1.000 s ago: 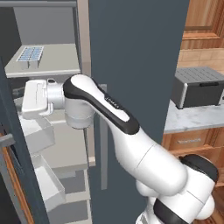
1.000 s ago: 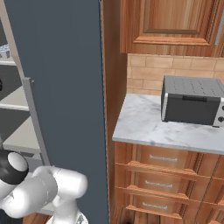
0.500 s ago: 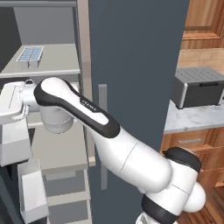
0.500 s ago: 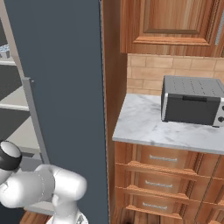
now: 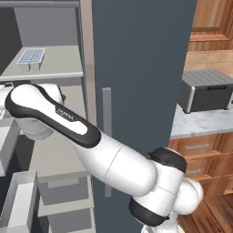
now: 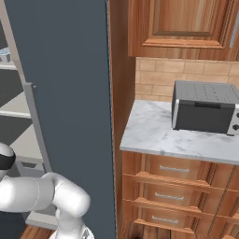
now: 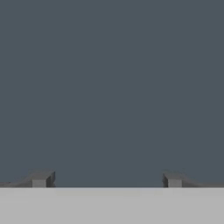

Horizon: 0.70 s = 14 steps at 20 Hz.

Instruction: Open the freezer door, pick up the ice cube tray from the freezer, and place it on the dining counter.

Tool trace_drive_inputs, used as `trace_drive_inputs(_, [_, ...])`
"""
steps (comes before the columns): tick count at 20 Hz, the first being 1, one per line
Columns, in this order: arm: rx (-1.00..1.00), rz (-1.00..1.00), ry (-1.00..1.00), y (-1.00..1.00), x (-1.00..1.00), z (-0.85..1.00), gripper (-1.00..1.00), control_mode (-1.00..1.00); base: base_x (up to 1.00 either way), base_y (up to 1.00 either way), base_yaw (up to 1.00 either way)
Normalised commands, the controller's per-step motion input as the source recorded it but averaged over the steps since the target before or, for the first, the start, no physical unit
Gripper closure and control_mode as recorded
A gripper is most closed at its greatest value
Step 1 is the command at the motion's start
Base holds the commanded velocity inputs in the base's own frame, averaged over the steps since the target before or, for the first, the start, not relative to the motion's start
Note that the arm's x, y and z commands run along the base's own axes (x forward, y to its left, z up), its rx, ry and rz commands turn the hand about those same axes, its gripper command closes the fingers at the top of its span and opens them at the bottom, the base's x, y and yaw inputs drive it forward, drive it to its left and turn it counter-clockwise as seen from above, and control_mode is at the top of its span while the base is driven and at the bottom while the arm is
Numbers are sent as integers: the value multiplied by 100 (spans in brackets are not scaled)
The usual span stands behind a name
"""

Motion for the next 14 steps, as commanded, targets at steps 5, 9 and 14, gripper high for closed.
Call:
trace_drive_inputs(5, [-3, 0, 0, 32, -4, 0, -100, -100, 0, 0, 0])
trace_drive_inputs(9, [0, 1, 2, 6, -7, 0, -100, -100, 0, 0, 0])
trace_drive_inputs(14, [0, 0, 0, -49, -4, 6, -100, -100, 0, 0, 0])
